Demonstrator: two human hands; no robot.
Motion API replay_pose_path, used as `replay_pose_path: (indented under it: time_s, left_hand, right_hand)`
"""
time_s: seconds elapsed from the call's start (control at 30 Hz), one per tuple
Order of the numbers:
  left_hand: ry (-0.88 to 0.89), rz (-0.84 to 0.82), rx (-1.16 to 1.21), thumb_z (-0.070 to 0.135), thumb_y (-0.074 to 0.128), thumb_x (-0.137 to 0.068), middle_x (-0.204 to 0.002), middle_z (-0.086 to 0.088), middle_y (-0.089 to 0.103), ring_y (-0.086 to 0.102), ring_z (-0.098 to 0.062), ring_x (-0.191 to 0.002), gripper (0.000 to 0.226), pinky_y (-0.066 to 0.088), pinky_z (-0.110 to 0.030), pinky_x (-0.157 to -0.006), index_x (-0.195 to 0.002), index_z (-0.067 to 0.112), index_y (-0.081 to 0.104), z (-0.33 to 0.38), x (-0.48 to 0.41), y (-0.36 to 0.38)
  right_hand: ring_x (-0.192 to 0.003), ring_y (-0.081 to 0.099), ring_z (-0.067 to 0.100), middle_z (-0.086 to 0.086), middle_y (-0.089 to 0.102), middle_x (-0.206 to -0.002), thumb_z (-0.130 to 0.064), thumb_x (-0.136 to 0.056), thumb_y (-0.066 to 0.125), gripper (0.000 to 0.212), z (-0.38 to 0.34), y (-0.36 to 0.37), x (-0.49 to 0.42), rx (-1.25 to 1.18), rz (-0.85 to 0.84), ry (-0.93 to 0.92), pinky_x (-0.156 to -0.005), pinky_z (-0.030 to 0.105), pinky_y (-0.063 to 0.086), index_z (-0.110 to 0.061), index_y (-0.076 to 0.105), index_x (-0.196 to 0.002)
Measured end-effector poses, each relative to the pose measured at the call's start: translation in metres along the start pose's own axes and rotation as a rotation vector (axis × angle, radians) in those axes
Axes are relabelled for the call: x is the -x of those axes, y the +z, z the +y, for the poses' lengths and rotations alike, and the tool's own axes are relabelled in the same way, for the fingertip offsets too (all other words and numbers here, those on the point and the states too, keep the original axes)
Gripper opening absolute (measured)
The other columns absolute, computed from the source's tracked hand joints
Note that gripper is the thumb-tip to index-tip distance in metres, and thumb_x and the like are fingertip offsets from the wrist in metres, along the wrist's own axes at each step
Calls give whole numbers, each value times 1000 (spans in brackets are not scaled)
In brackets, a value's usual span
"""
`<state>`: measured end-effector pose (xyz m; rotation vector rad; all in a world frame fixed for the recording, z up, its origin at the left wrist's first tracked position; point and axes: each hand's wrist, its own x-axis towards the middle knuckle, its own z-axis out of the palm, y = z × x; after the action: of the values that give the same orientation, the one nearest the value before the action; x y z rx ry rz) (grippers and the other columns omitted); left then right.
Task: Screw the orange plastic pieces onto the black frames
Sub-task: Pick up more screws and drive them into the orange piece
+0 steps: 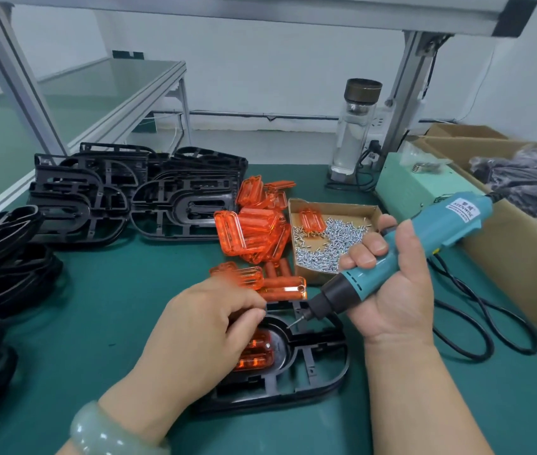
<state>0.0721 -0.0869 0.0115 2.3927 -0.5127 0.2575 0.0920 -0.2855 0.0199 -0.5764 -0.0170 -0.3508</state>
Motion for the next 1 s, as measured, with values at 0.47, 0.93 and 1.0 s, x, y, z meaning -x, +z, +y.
replay_pose_path:
  time_s: [0.47,0.93,1.0]
  left_hand:
    - [153,-307,-314,6,44,-93,-124,-4,63,58,-24,-113,43,46,-37,-95,-130,25,53,39,-128,54]
    - [153,-432,-526,7,49,-87,-90,-9,64,61,-32,-92,22,48,-37,-78,-99,12,67,49,-140,69]
    - [162,-395,-529,6,49,-87,-94,-8,67,62,-30,-92,26,50,-37,-78,-102,13,69,47,-139,70]
  right_hand:
    - [-43,41,4,-9,42,-56,-35,-82,53,19,-3,-3,-7,-6,11,22,-48,18,42,-18,53,-90]
    - [-42,41,4,-9,42,-55,-36,-81,54,19,-1,-5,-8,-50,32,67,-47,18,42,-19,53,-89]
    - [-42,41,4,-9,43,-56,-36,-81,54,19,-1,-5,-9,-55,34,68,-46,18,42,-19,53,-89]
